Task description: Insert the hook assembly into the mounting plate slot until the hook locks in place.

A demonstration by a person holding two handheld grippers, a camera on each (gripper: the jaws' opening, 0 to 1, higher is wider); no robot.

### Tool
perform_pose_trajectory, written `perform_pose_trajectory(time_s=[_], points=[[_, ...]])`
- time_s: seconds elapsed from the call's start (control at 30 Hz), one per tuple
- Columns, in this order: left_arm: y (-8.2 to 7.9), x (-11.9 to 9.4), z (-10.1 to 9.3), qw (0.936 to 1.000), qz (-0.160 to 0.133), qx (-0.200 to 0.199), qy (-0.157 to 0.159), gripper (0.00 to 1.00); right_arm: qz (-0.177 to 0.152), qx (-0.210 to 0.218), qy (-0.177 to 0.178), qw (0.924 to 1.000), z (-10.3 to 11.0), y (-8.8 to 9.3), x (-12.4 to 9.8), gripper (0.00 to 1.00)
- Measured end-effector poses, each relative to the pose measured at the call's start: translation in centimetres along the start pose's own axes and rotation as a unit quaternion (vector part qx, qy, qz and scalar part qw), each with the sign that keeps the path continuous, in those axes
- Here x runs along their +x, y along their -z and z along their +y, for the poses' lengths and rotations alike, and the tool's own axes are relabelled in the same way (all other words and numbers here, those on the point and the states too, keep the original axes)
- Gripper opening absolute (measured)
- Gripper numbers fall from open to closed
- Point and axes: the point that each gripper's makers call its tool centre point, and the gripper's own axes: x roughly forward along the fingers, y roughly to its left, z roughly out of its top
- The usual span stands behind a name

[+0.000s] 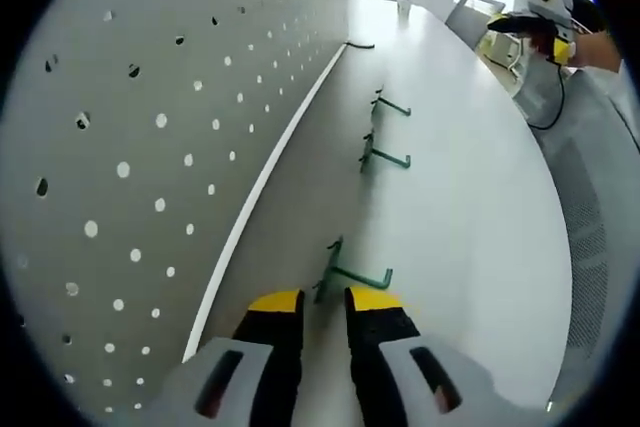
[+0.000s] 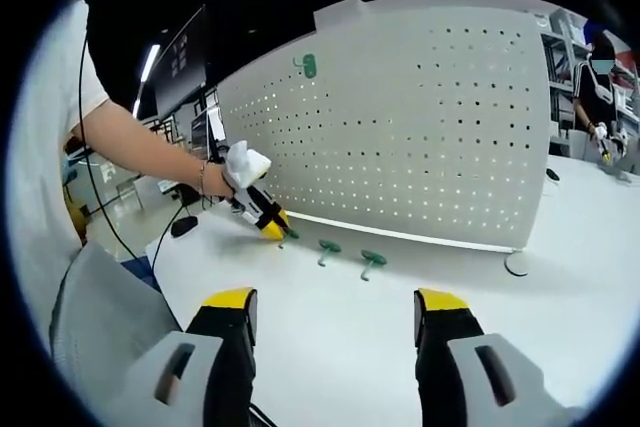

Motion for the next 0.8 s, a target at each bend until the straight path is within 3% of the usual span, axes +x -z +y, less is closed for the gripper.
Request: perform_pose_trajectory(time_s=[0.43,0.6,0.8], points=[[-0.2,0.08,0.44,0.9997,0.001,-0.005,-0.025,0.06,-0.001,0.005,0.004,1.0,-0.27,0.01,-0.12,0.6],[-0.27,0.05,0.35,0.9995,0.004,0.012,-0.028,0.02,-0.003,0.007,0.005,1.0,-0.31,-0.09,-0.11,0.6],[-0.23,0.04,0.48,0.9995,0.007,0.014,-0.029,0.01,-0.004,0.007,0.005,1.0,-0.33,-0.22,-0.1,0.6]])
